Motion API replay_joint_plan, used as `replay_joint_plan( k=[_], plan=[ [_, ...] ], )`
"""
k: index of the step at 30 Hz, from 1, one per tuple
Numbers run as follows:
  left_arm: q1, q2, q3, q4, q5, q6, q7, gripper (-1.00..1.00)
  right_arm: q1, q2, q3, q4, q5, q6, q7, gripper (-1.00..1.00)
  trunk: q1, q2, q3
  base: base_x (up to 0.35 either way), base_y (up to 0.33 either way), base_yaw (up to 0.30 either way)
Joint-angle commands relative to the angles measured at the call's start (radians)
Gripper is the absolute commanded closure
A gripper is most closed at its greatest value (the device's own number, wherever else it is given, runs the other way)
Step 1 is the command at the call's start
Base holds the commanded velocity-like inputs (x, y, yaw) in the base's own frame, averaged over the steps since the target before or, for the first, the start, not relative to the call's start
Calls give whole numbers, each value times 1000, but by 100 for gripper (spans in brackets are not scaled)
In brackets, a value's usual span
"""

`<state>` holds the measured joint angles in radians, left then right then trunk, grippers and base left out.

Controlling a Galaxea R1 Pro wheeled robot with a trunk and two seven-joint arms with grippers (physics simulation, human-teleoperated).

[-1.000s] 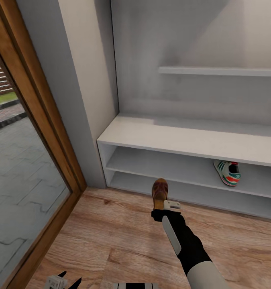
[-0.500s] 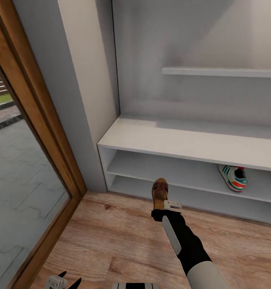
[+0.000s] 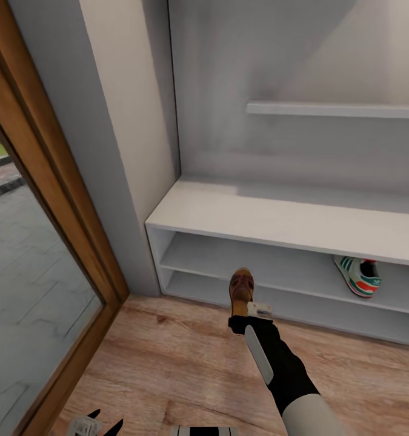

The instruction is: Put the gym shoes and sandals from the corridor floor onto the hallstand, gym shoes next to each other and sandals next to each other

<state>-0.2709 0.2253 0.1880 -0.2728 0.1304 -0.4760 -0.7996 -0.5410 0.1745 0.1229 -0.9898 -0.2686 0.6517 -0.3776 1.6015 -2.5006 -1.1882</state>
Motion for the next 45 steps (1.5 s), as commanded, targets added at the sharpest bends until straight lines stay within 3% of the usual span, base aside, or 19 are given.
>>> replay_joint_plan(
  k=[1, 12, 45],
  plan=[
    [-1, 0, 1, 1, 6, 0, -7, -100, 0, 0, 1, -1, -12, 2, -11, 100, 0, 0, -1, 300, 0, 0],
    [-1, 0, 1, 1, 6, 0, -7, -100, 0, 0, 1, -1, -12, 1, -11, 100, 0, 0, -1, 305, 0, 0],
    [-1, 0, 2, 1, 6, 1, -7, -100, 0, 0, -3, 3, -11, 1, -11, 100, 0, 0, -1, 142, 0, 0]
  ],
)
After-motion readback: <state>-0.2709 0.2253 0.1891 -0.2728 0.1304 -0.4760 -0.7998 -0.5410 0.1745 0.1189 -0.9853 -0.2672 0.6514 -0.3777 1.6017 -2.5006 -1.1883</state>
